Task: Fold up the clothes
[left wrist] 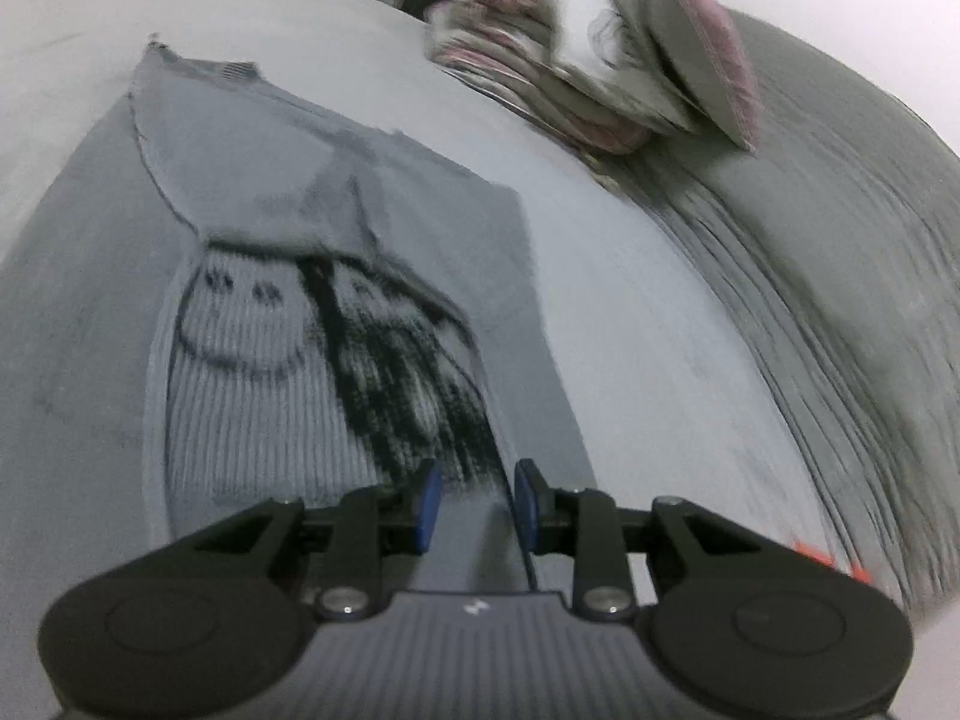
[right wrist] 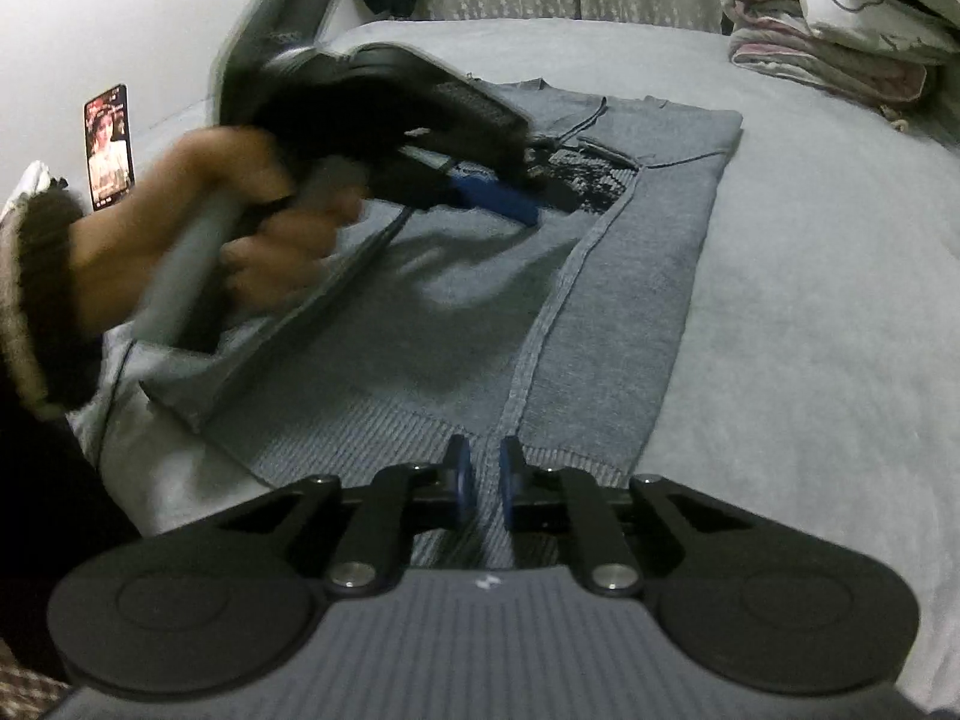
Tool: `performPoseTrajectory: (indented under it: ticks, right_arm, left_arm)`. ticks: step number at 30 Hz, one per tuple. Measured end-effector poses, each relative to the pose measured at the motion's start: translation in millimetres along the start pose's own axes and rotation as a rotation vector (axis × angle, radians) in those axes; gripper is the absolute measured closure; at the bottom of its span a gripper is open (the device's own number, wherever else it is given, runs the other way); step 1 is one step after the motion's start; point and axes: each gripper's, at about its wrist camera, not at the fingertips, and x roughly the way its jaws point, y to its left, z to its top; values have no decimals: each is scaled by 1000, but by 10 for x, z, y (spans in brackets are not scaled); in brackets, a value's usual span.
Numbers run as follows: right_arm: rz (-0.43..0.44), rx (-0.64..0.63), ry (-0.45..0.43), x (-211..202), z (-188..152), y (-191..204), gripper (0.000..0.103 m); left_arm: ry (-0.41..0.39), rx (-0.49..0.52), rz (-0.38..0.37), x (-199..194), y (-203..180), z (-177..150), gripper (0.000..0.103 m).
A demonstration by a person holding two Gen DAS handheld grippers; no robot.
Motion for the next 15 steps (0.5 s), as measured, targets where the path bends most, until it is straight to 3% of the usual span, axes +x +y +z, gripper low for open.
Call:
performPoseTrajectory:
  ticks: [5,9,12,13,15]
  right_arm:
    - [48,12,8,19,76,-58,94]
    - [82,27,18,26,104,-122,95]
    - [105,39,26,33,124,-176,95]
    - [112,42,28,32,127,-188,95]
    - [121,48,29,12,126,-191,95]
  left_arm:
    - [-81,-149,53,279,121,253,76]
    - [-149,-173,111,415,99,361,76]
    - [-187,-164,166,489,68,415,84]
    - [-197,-158,183,500,67,433,97]
    - [-217,-140,204,507,67,446,98]
